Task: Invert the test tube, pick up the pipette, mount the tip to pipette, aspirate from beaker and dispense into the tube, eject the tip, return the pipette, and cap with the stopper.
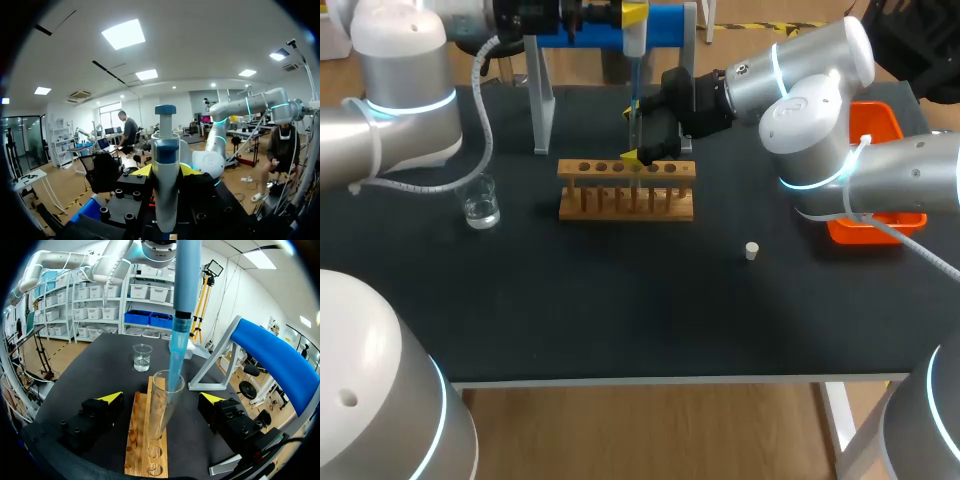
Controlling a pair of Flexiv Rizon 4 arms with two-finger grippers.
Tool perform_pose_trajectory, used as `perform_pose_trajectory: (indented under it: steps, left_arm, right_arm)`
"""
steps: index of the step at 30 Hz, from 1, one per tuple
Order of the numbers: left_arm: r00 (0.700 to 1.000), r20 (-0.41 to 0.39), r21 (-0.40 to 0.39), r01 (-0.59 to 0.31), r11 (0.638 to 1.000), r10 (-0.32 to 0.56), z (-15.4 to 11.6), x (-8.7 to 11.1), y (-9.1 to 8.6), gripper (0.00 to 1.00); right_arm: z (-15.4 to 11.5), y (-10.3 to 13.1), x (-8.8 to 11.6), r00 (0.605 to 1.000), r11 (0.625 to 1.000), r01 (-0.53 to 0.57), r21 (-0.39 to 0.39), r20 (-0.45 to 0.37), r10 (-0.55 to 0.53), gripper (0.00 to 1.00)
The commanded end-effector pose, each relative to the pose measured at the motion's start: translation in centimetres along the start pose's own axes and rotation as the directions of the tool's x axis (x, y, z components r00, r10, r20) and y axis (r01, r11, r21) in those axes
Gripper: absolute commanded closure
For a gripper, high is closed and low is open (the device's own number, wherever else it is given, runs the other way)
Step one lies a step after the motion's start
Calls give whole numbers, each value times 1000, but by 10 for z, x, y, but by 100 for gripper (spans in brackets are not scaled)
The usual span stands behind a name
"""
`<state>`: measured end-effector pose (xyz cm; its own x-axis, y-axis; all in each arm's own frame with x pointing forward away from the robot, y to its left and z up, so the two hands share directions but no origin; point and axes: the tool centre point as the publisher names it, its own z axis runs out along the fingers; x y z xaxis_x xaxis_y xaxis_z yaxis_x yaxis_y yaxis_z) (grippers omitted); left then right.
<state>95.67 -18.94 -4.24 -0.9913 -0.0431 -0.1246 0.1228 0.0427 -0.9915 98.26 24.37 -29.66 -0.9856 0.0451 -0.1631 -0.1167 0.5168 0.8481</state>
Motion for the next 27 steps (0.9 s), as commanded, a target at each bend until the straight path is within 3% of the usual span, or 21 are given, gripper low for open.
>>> perform_pose_trajectory:
  steps: [1, 27]
  left_arm:
    - [1000, -1, -3, -4, 1000, 4, 3, -1, 2, 100]
    - [1000, 2, -10, -1, 1000, 1, 3, 1, 11, 100]
  right_arm:
    - [-1, 0, 0, 1000, 1000, 0, 2, -2, 0, 0]
    - [-1, 0, 0, 1000, 1000, 0, 2, -2, 0, 0]
